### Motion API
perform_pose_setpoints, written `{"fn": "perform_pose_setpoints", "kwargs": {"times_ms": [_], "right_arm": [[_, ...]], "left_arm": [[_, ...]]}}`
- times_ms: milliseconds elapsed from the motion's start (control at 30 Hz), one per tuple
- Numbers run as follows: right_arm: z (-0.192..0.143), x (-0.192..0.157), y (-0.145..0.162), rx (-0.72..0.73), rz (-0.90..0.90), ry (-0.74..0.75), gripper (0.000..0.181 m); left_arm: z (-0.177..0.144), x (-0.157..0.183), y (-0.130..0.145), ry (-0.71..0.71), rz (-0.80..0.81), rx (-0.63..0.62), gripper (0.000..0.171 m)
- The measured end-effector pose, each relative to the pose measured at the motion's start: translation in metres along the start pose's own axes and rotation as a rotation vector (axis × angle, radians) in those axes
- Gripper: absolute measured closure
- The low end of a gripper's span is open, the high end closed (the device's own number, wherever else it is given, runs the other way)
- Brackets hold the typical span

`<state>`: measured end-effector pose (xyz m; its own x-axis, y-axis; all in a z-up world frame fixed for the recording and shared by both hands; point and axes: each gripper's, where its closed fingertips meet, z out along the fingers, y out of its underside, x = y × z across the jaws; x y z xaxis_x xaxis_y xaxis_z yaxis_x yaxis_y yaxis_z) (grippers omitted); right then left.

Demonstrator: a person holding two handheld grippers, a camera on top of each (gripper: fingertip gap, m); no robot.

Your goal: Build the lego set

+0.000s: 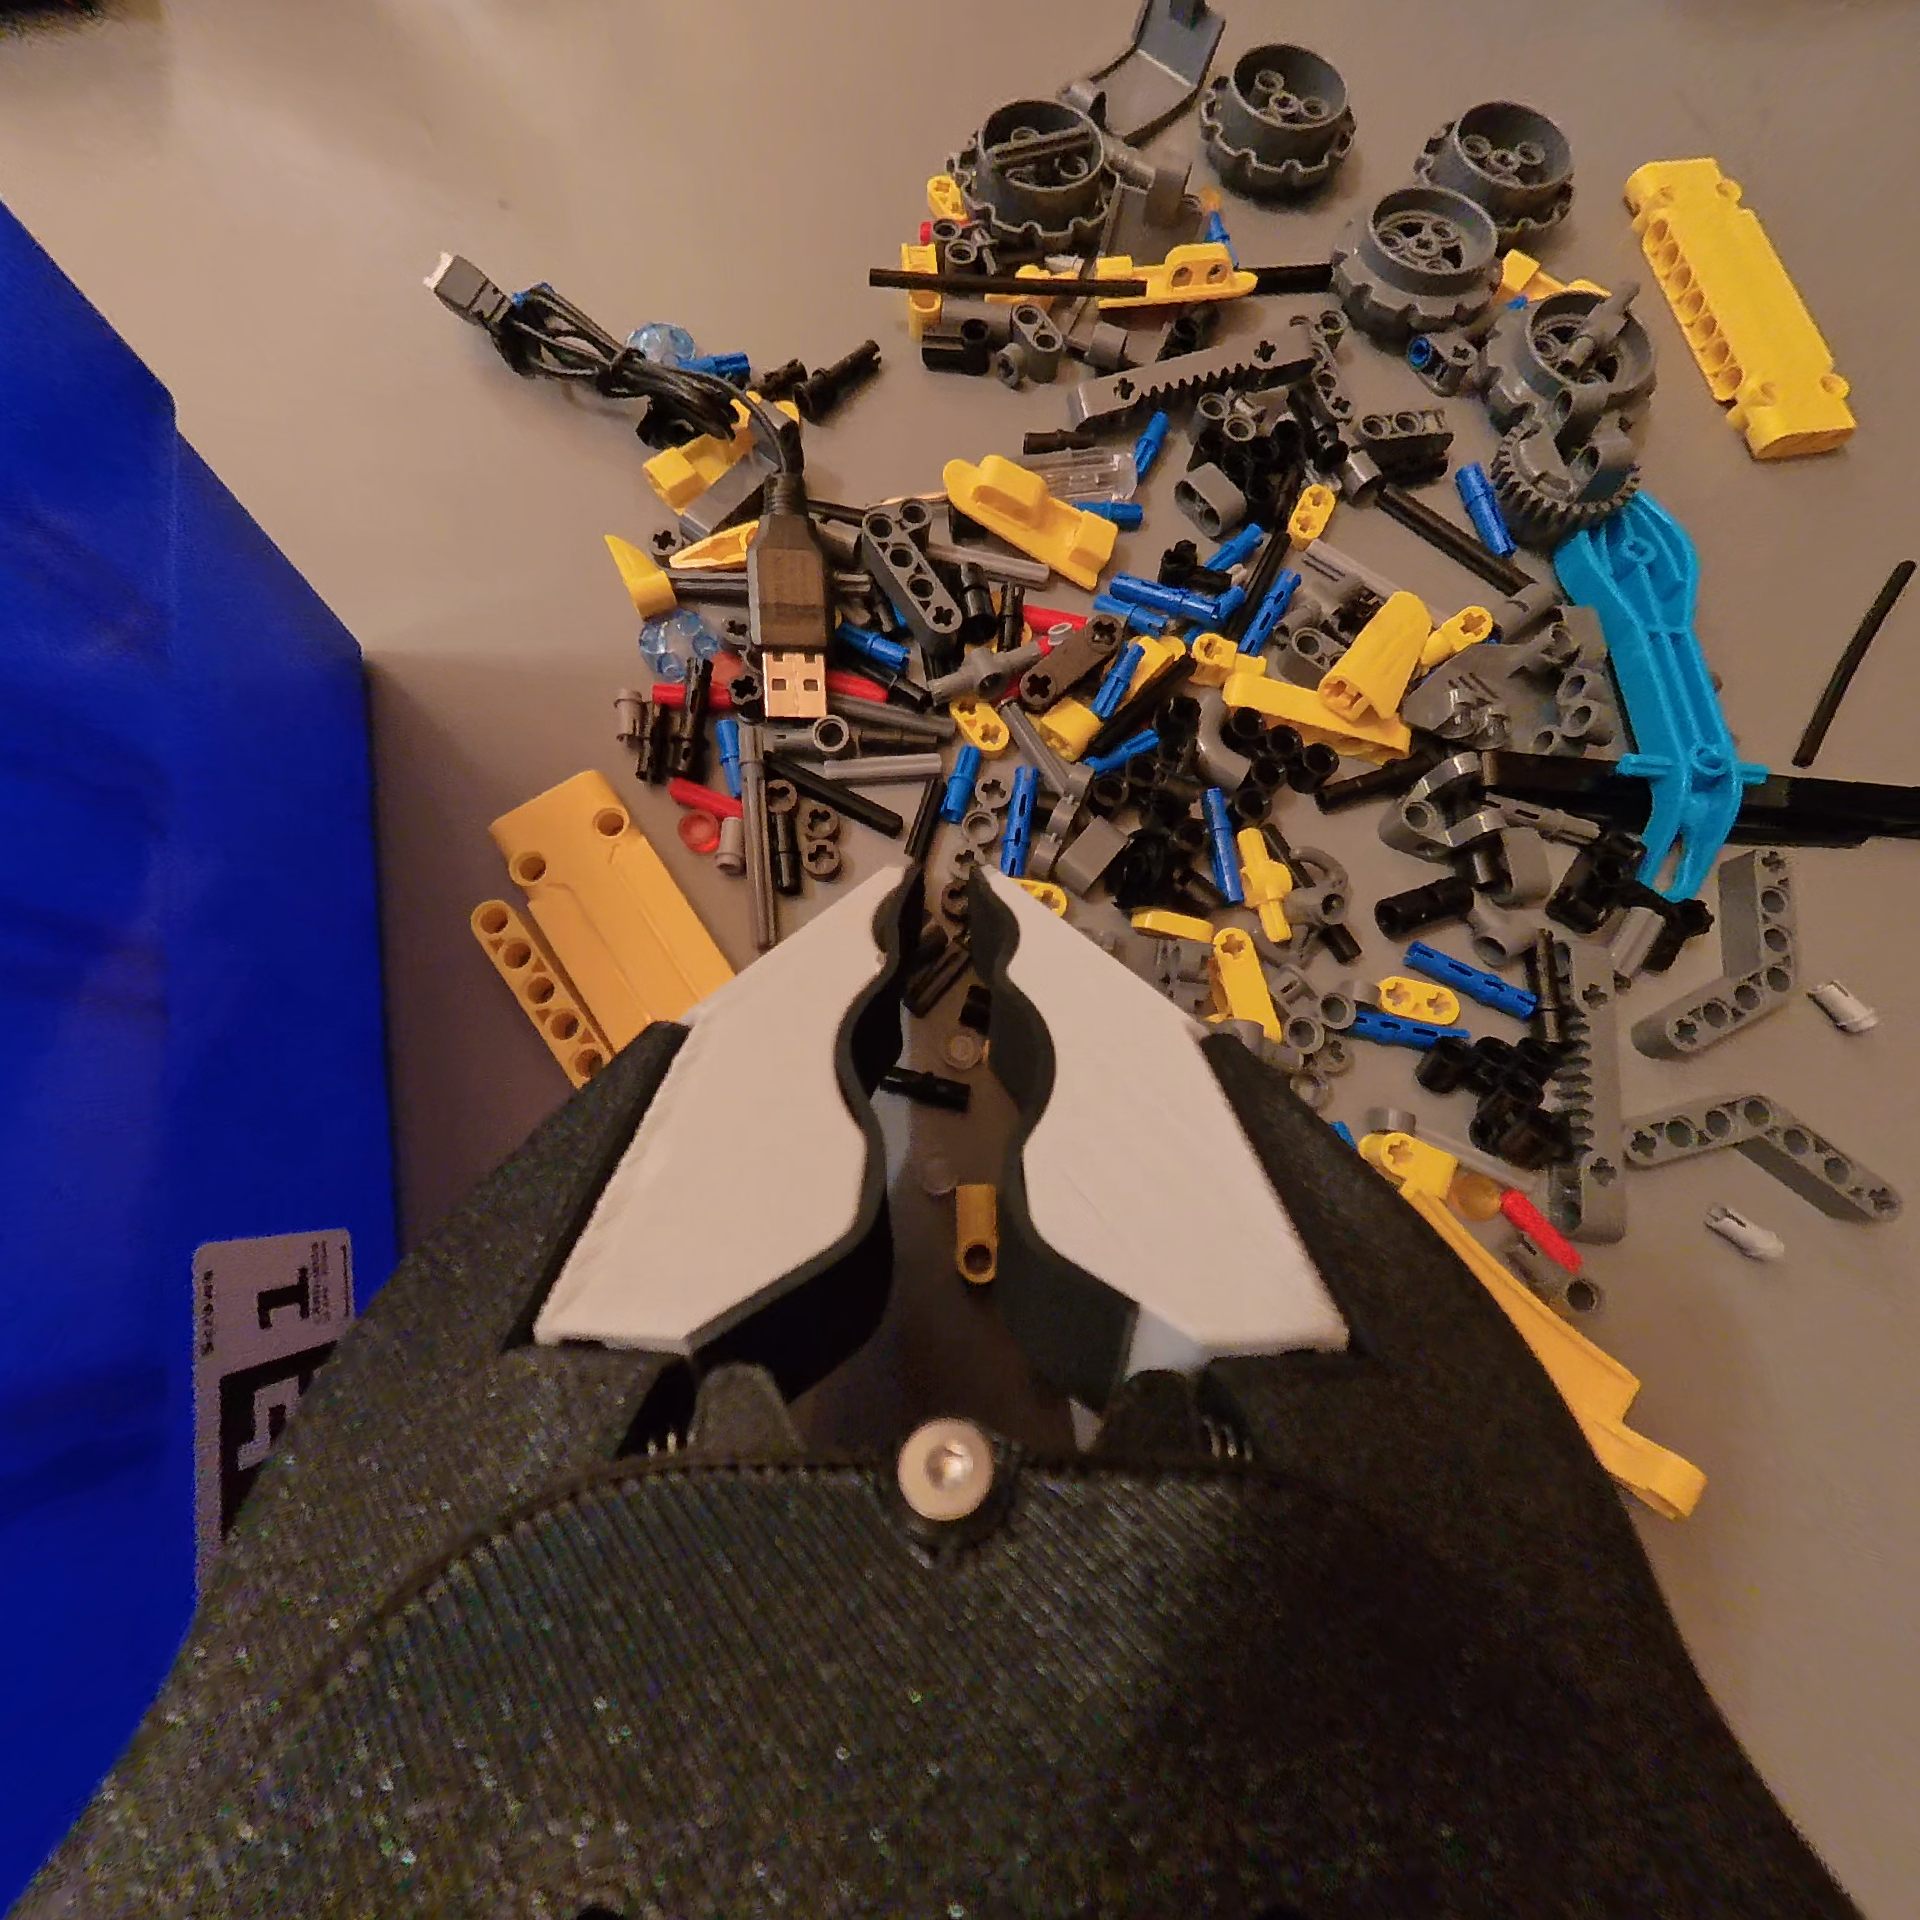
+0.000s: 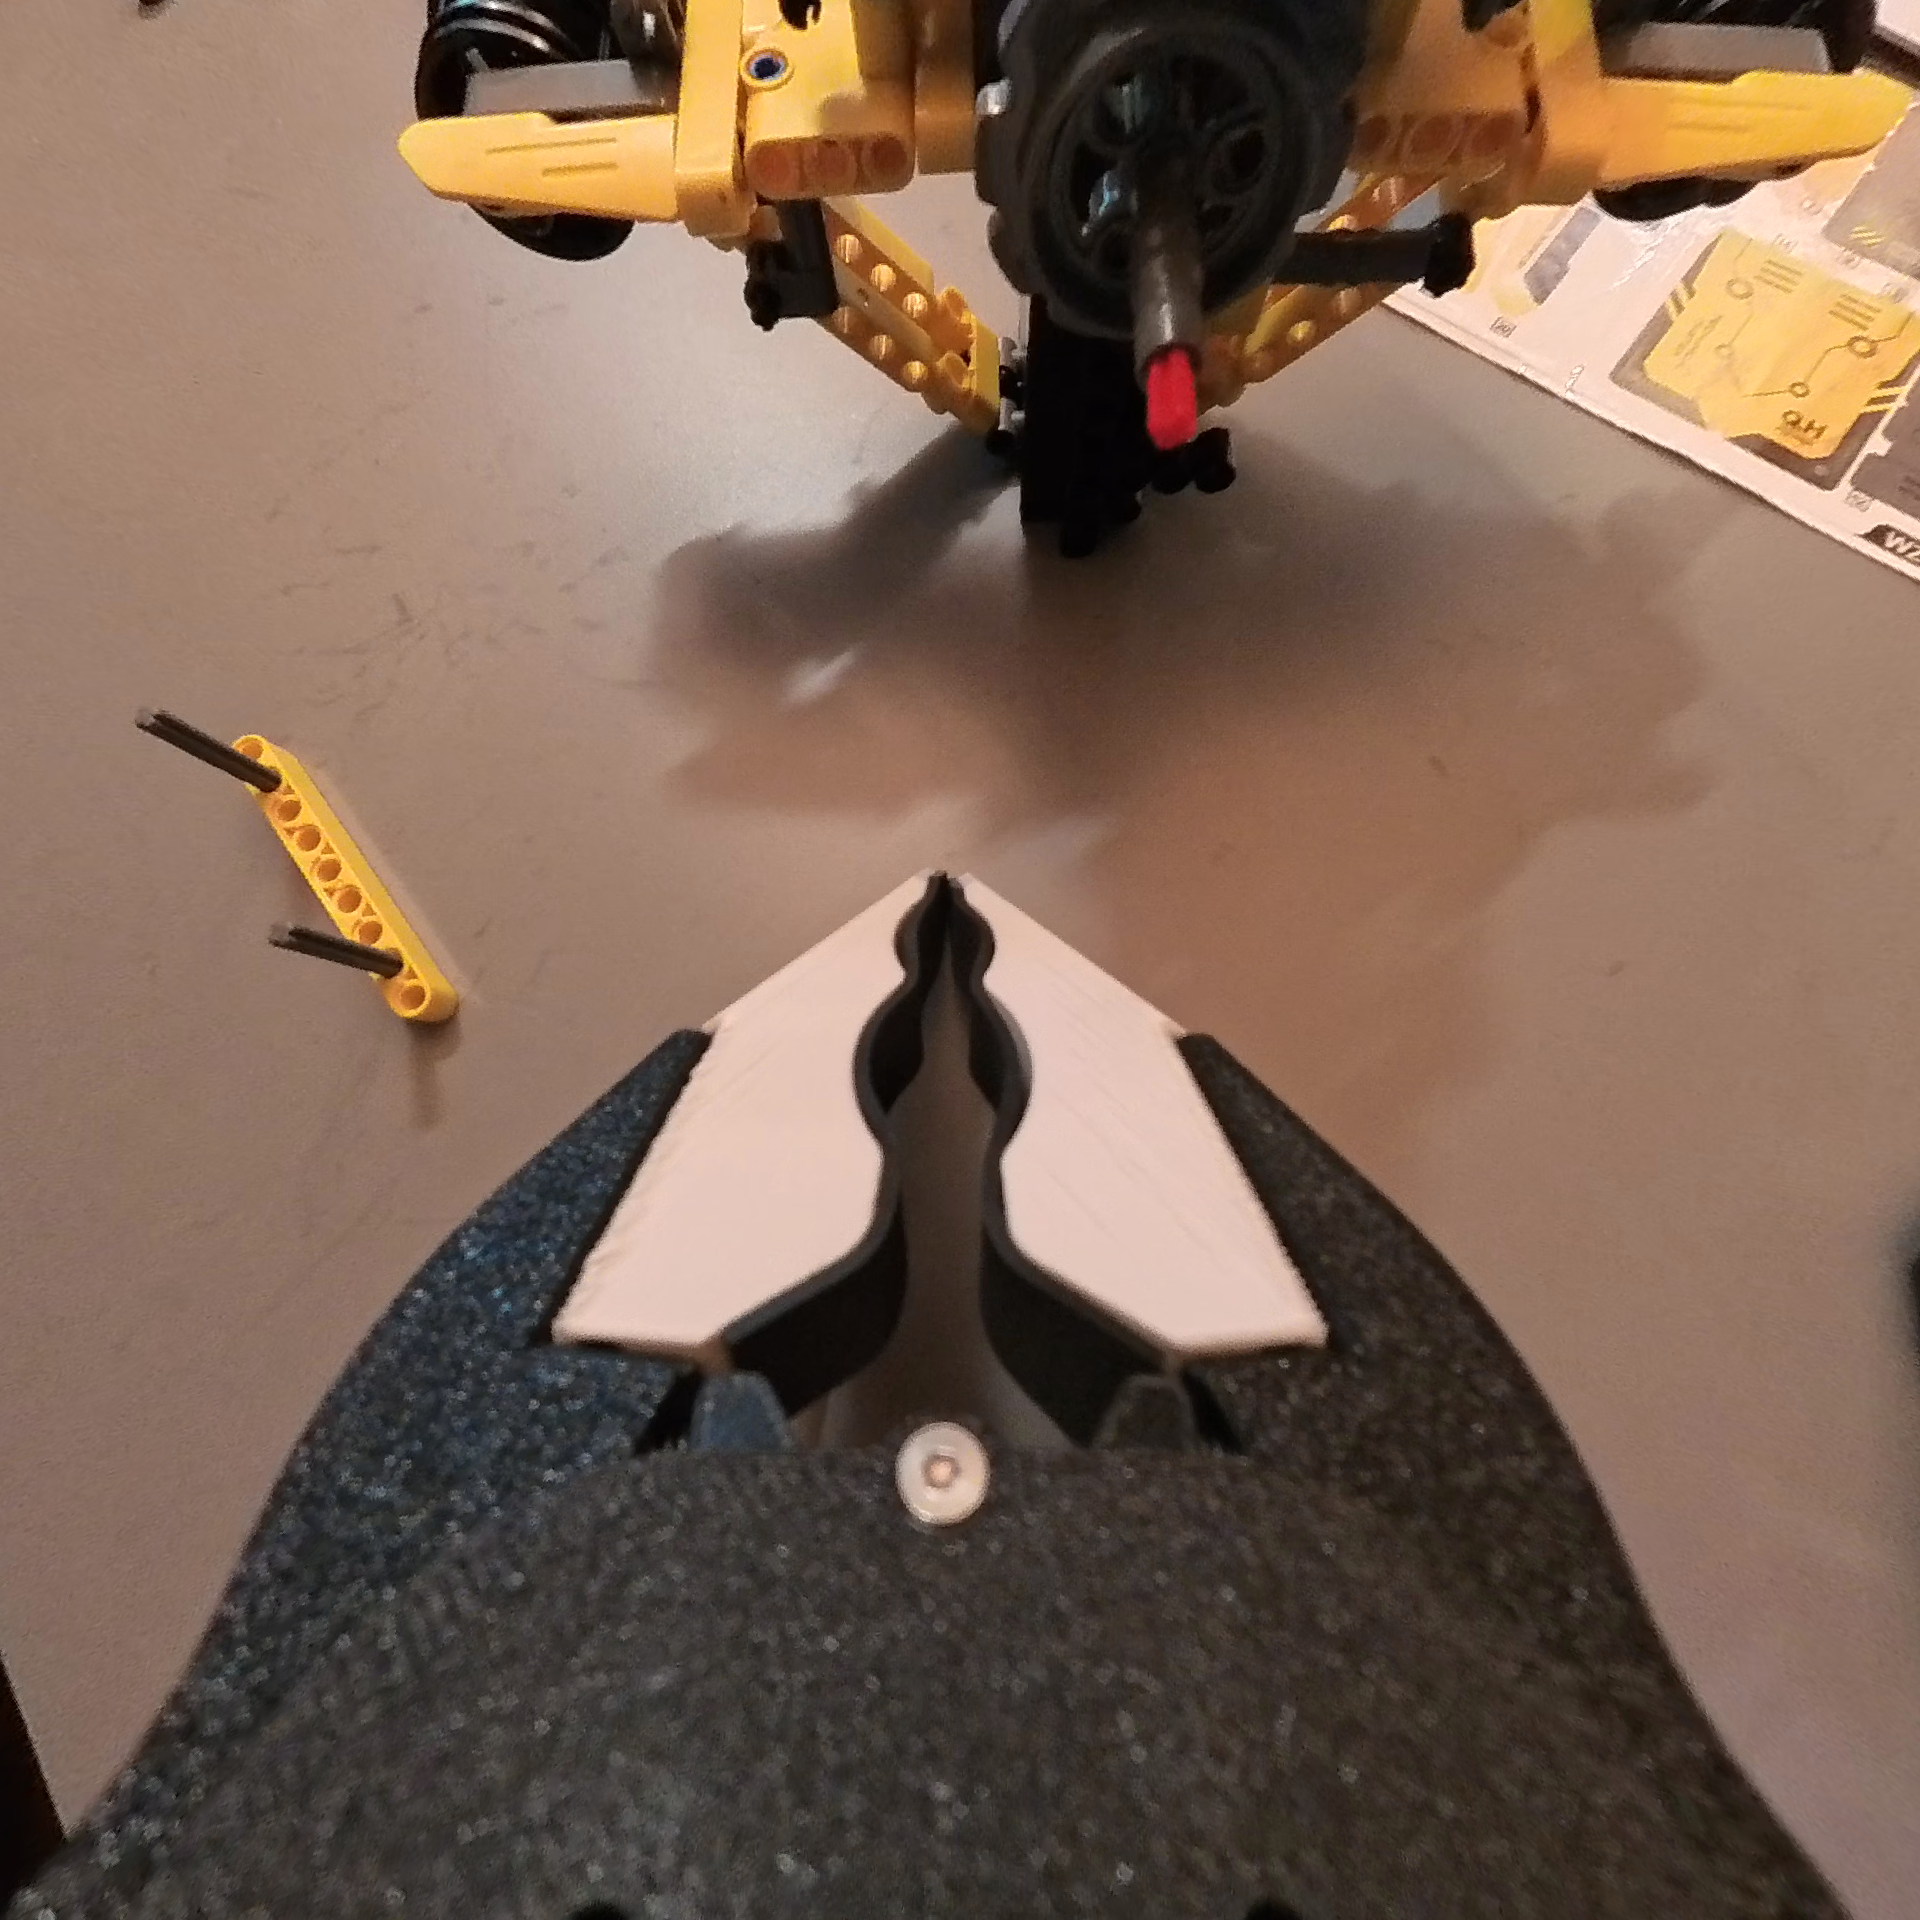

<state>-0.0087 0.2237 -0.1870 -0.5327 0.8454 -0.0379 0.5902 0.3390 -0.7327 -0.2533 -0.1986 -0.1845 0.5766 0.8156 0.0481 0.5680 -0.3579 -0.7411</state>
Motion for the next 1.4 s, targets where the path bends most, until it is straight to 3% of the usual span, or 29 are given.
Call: {"fn": "perform_pose_setpoints", "kwargs": {"times_ms": [433, 633, 900, 1400], "right_arm": [[0.0, 0.0, 0.0, 0.0, 0.002, -0.002, 0.181], [0.0, 0.0, 0.0, 0.0, 0.002, -0.002, 0.181], [0.0, 0.0, 0.0, 0.0, 0.001, -0.001, 0.181], [0.0, 0.0, 0.0, 0.0, 0.005, -0.005, 0.181]], "left_arm": [[-0.001, 0.003, 0.002, 0.0, 0.046, -0.005, 0.171], [-0.008, 0.003, -0.009, 0.015, 0.019, 0.064, 0.171], [-0.002, 0.005, 0.002, 0.023, 0.035, -0.001, 0.163], [-0.007, -0.002, 0.0, 0.027, -0.017, 0.027, 0.166]]}}
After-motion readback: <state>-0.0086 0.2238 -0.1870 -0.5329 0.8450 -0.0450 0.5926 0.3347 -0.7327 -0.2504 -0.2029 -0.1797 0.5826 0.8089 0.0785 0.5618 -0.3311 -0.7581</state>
